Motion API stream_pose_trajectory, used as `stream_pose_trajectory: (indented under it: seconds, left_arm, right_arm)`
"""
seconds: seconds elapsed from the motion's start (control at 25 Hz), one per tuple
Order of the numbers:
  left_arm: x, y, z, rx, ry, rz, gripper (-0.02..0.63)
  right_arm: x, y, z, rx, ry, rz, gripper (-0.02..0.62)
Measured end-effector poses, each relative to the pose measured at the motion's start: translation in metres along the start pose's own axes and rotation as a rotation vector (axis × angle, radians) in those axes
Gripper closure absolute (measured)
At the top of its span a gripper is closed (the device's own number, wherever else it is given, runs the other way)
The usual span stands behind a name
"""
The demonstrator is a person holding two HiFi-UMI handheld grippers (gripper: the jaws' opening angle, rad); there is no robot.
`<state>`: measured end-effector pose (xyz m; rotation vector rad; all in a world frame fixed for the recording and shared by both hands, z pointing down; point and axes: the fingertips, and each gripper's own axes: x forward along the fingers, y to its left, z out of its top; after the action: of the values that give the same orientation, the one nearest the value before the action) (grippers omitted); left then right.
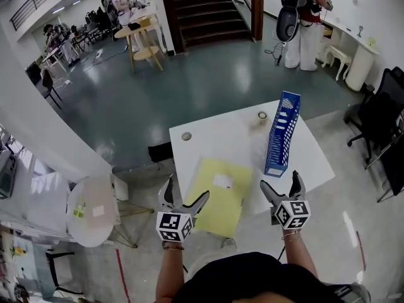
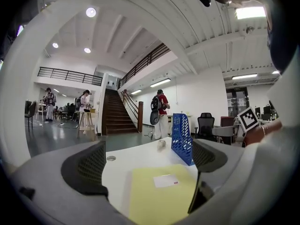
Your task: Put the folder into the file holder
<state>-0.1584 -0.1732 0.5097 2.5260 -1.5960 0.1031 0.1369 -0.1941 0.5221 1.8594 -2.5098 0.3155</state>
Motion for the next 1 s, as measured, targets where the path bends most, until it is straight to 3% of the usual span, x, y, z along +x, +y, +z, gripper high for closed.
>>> stream_pose_trajectory:
  seconds: [0.4,1.0]
  left_arm:
    - [0.031,0.008,-0.043,-0.013,0.133,-0.057,0.044]
    - [0.105,0.033,-0.136,-0.078,0.476,-0.214,0.044]
  right_arm:
    - [0.035,0.012,-0.063,0.124,0.165,0.042,0.009]
    - [0.097,0.036,-0.144,0.367,0.439,0.092,0.009]
